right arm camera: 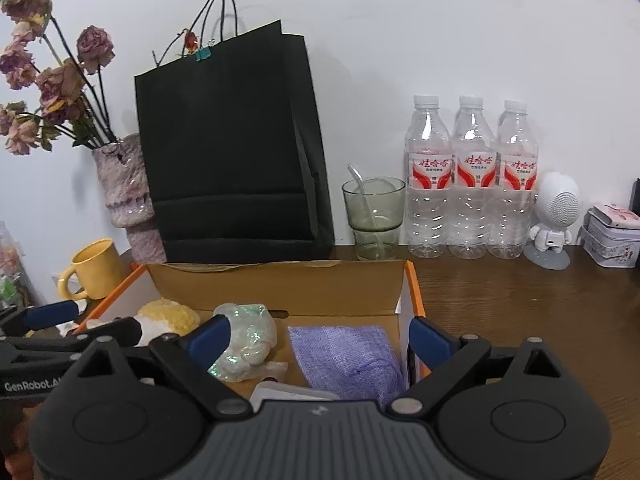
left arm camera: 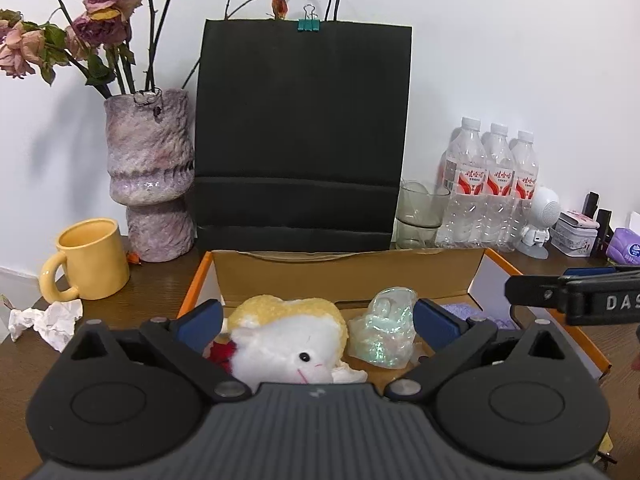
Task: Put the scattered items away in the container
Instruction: 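Open both tools over the box to drop the wrappers, then grasp the blue-white packet with the left tool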
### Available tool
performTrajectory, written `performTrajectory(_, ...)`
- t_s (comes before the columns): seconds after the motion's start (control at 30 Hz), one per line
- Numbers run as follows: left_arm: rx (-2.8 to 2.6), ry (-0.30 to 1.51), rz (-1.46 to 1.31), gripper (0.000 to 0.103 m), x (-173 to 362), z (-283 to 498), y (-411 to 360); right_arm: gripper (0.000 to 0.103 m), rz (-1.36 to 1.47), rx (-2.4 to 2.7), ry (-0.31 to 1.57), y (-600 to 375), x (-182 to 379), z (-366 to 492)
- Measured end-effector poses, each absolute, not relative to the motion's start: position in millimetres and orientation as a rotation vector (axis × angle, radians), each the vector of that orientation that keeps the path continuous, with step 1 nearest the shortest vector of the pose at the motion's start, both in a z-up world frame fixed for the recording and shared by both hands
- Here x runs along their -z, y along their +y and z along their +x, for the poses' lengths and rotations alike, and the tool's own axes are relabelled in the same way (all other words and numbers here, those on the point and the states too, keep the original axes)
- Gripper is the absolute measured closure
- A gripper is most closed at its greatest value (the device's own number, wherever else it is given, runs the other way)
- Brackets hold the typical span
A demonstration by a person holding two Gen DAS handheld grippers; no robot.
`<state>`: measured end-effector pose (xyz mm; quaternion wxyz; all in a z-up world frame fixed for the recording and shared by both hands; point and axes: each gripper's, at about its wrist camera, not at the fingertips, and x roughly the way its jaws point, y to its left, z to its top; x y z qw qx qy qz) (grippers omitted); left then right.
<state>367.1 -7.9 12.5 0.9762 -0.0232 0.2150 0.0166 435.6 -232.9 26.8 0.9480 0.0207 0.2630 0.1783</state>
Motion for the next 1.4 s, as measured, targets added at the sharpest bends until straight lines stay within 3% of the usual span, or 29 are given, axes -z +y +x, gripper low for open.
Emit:
performTrajectory(0.63,0.020,0.366,-0.064,0.000,-23,319,-26,0.007,-0.024,-0.343,0.517,-288,-16,361)
performTrajectory(1.0,0.064,0.487,-0.060,0.000,8,256,-61,0.016,-0.063,-0.364,0.645,-318,27,310)
performTrajectory(1.3,0.154,0.577,-0.025,0.000,38,247,-119,0.040,-0.084,-0.420,0.681,-321,40,305)
performTrajectory(1.4,0.162,0.589,0.031,0.003,46,251,-138,0.057,-0.108,-0.448,0.678,-320,42,302)
